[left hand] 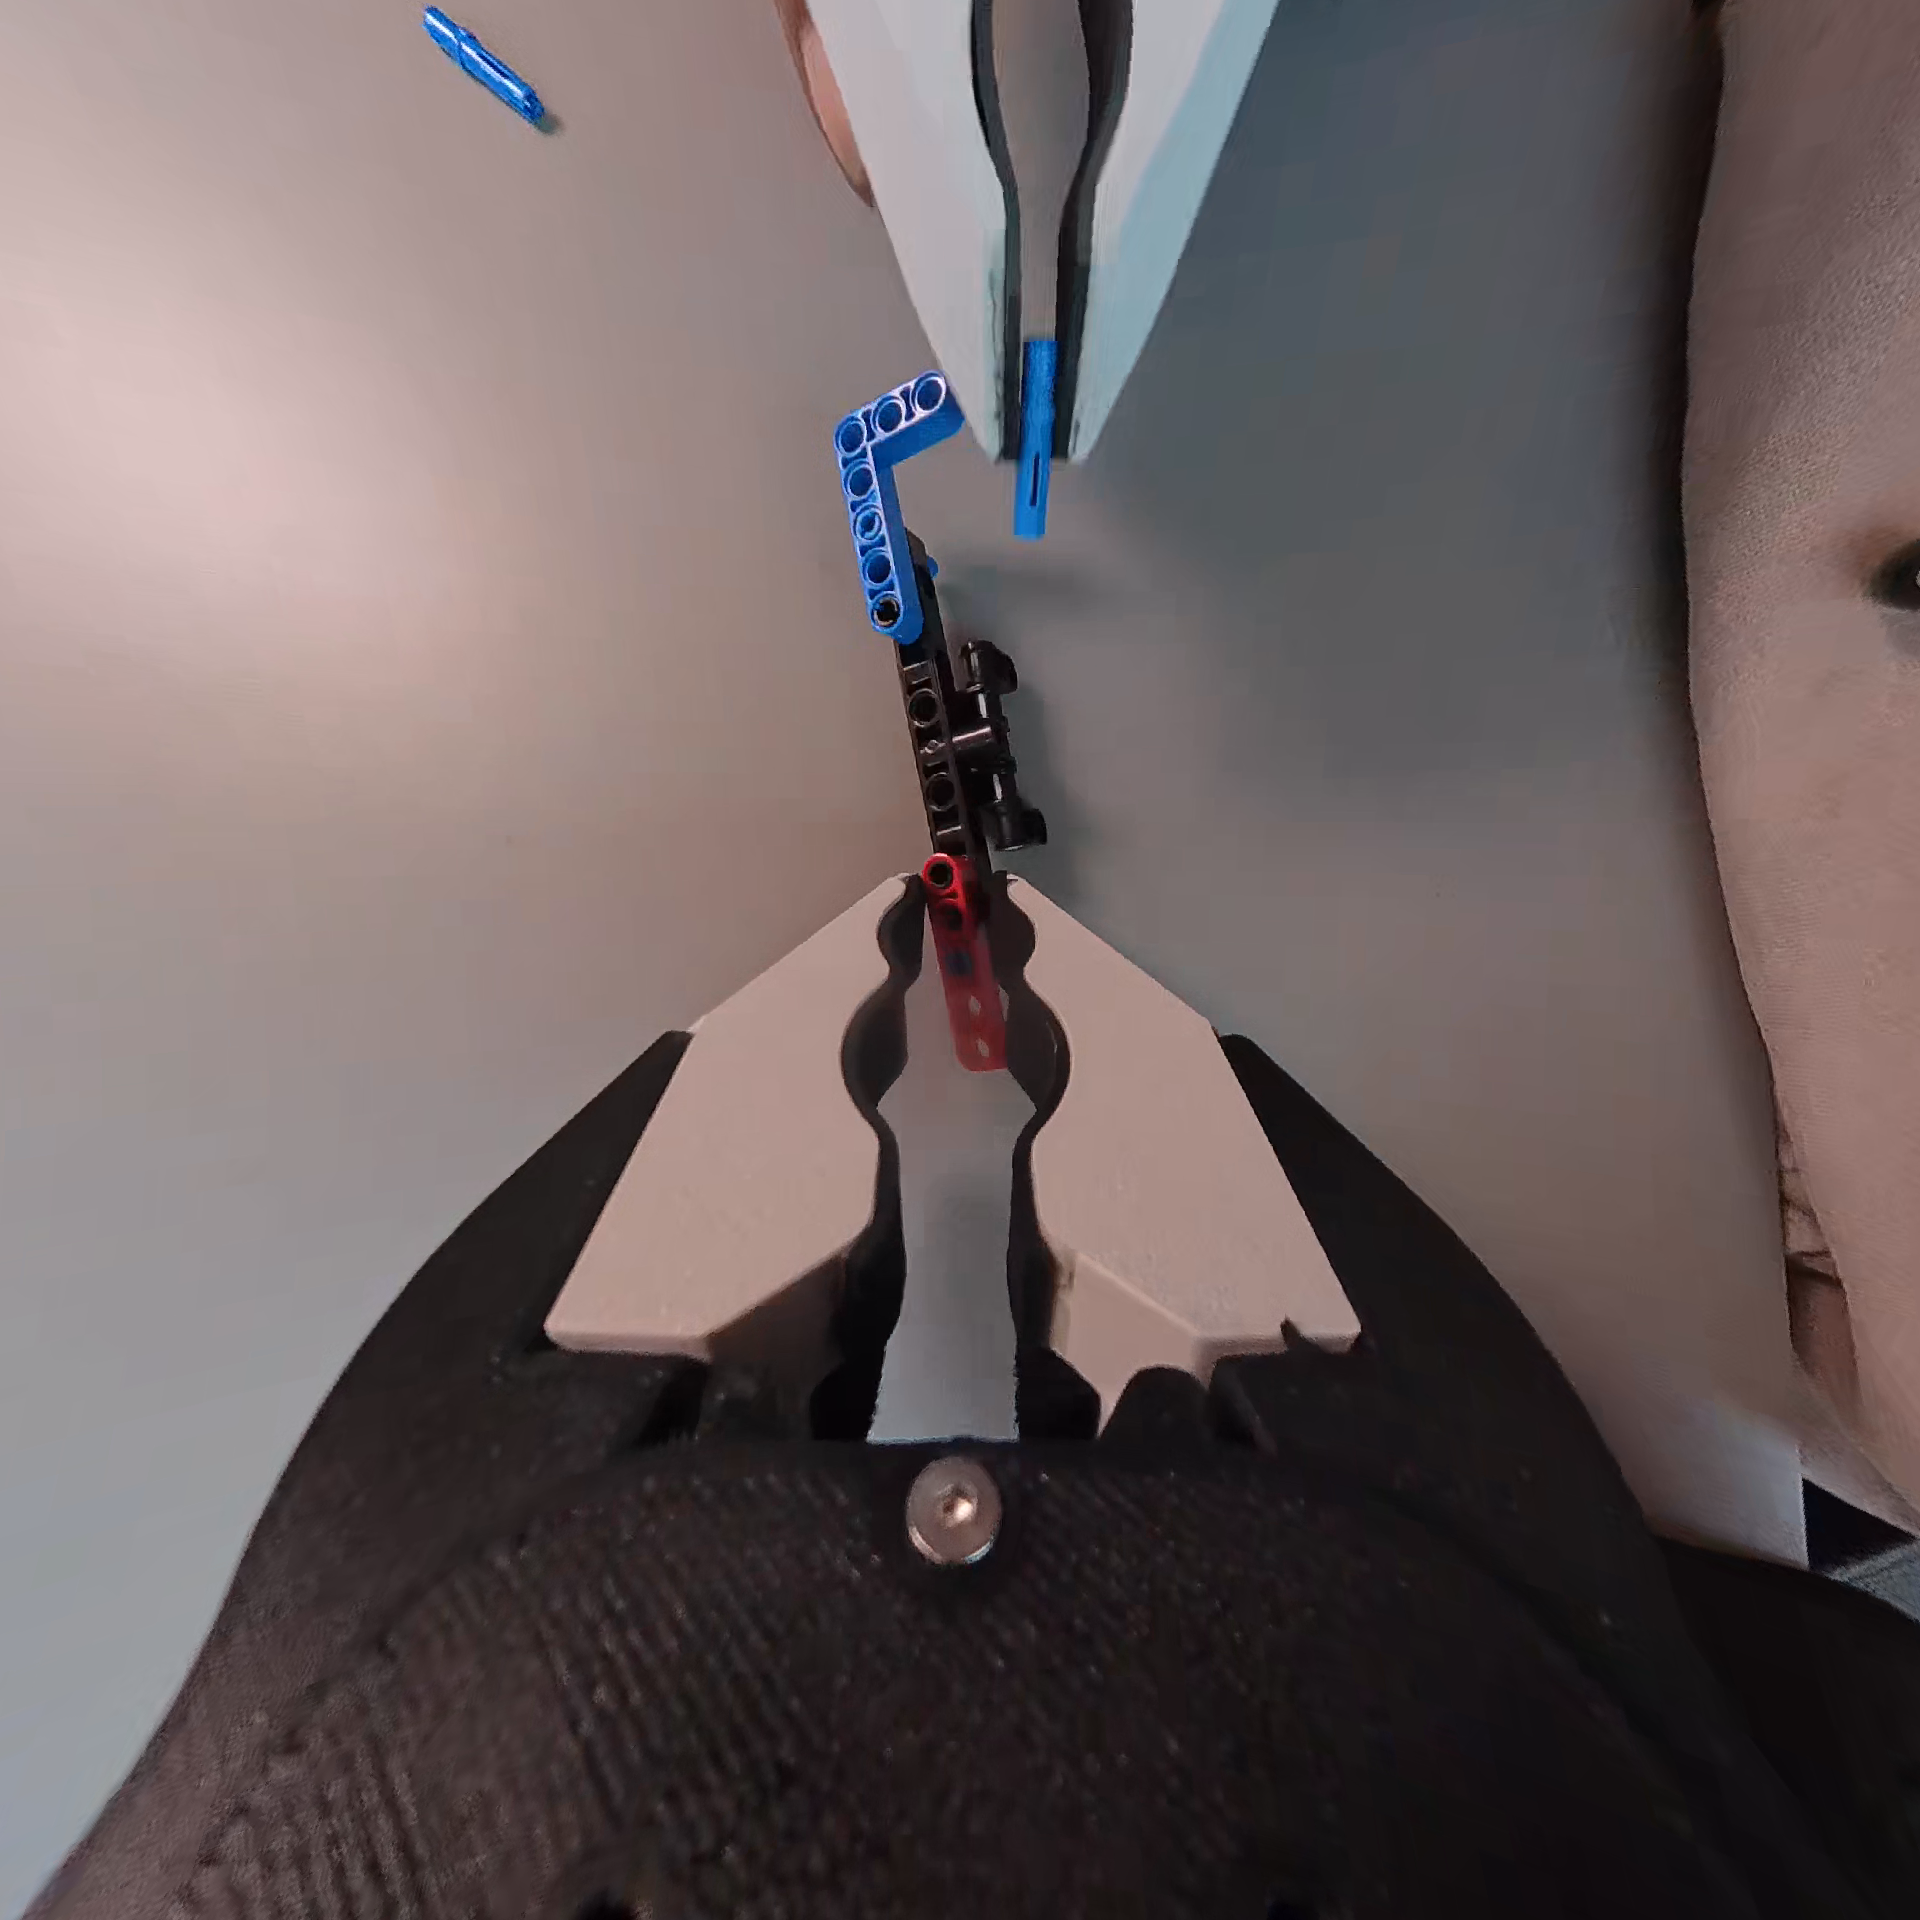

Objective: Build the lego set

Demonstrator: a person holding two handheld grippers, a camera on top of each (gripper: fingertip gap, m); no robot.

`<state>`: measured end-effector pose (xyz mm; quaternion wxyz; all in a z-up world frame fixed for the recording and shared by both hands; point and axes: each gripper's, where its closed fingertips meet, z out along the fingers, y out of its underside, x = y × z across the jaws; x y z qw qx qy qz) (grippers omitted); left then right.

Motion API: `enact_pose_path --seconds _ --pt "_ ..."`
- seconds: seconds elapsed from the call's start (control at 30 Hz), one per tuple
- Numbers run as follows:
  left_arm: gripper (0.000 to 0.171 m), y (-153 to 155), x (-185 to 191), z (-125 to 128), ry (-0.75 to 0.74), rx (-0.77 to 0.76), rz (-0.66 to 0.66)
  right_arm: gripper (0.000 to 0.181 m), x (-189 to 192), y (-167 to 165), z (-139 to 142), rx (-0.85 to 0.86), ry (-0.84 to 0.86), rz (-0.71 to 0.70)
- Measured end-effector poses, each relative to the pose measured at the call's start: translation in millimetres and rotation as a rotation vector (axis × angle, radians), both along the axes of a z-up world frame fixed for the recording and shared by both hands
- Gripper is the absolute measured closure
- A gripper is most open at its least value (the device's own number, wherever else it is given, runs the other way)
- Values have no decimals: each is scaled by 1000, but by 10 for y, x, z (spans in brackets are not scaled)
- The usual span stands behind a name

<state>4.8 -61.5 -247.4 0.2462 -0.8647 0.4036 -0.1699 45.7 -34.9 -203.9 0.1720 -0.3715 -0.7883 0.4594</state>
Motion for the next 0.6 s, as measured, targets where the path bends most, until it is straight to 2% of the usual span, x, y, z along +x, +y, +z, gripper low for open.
enact_pose_path --seconds 0.1,0.2,0.4,0.6 --pt "160 9 71 -14 -49 21 54 178 13 -36 -217 133 -46 16" --pt "160 34 106 -15 -73 70 94 178 32 -30 -339 172 -73 16" --pt "163 102 103 58 -14 237 135 178 32 23 -412 258 -62 -23" --pt "165 144 113 107 -78 298 212 178 12 76 -456 282 -64 -65"
